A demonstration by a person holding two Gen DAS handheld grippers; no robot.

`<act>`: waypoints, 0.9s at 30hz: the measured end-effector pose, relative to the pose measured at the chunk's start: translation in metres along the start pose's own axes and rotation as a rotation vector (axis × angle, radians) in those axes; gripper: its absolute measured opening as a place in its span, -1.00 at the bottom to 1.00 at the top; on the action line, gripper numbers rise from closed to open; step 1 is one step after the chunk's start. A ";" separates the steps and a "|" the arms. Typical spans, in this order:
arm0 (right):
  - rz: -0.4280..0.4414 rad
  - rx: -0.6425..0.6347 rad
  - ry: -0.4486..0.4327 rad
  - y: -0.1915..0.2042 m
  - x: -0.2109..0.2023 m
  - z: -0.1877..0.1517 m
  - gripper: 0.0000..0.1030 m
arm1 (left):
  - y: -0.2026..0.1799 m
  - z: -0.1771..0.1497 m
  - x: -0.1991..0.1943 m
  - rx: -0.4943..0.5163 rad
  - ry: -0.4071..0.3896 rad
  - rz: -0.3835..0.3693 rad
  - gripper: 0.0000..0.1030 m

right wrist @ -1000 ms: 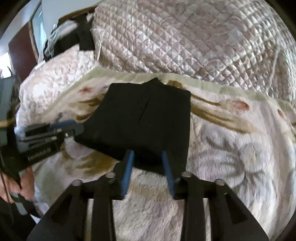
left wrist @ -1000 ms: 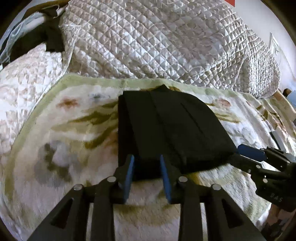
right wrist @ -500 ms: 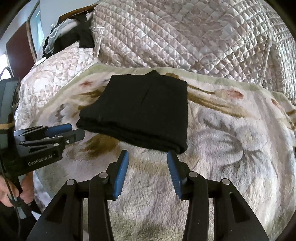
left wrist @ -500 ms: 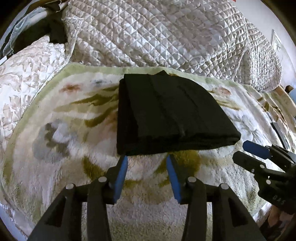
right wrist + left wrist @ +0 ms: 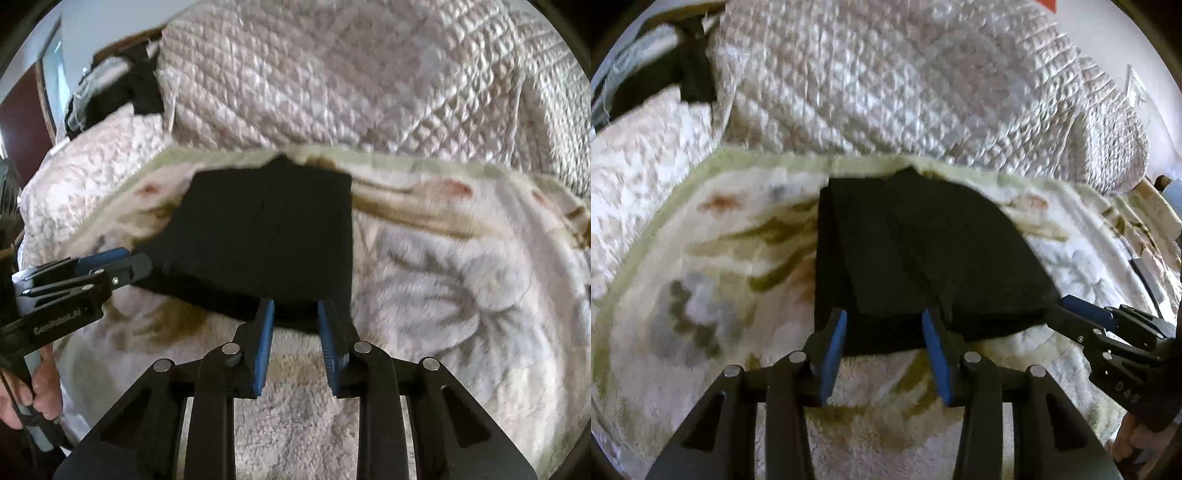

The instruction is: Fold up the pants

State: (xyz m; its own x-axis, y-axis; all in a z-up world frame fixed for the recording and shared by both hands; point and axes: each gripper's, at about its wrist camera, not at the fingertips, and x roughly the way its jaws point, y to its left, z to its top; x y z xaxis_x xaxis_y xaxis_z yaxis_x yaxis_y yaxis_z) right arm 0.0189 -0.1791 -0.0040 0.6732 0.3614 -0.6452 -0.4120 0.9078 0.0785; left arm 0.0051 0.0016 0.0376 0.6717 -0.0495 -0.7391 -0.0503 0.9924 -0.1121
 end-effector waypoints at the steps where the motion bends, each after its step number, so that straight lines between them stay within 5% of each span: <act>1: 0.019 -0.002 0.017 0.002 0.004 -0.001 -0.53 | 0.003 -0.001 0.003 -0.015 0.016 -0.014 -0.13; 2: 0.027 -0.004 0.028 0.004 0.007 -0.004 -0.53 | 0.004 -0.002 0.006 -0.018 0.031 -0.012 -0.14; 4: 0.020 -0.011 0.037 0.006 0.008 -0.006 -0.53 | 0.003 -0.007 0.011 0.019 0.045 0.068 -0.50; 8: 0.074 0.016 -0.026 0.004 -0.016 -0.003 -0.53 | 0.008 -0.006 0.000 -0.013 0.038 0.058 -0.50; 12: 0.040 0.010 -0.115 0.001 -0.035 0.006 -0.53 | 0.012 -0.002 -0.021 -0.041 -0.014 0.036 -0.50; 19: 0.018 0.084 -0.021 -0.014 0.003 0.012 -0.53 | 0.007 0.022 -0.021 -0.086 -0.100 -0.090 -0.50; 23: 0.014 0.036 0.001 -0.007 0.010 0.011 -0.49 | 0.002 0.015 0.010 -0.041 -0.007 -0.037 -0.49; 27: 0.026 0.035 -0.003 -0.009 0.013 0.010 -0.47 | 0.007 0.014 0.015 -0.034 -0.009 0.009 -0.35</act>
State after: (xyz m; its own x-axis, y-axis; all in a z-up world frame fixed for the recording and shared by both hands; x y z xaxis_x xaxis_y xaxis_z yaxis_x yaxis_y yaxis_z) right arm 0.0373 -0.1806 -0.0059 0.6641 0.3859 -0.6404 -0.4079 0.9048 0.1222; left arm 0.0249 0.0095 0.0350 0.6775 -0.0392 -0.7345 -0.0814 0.9885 -0.1278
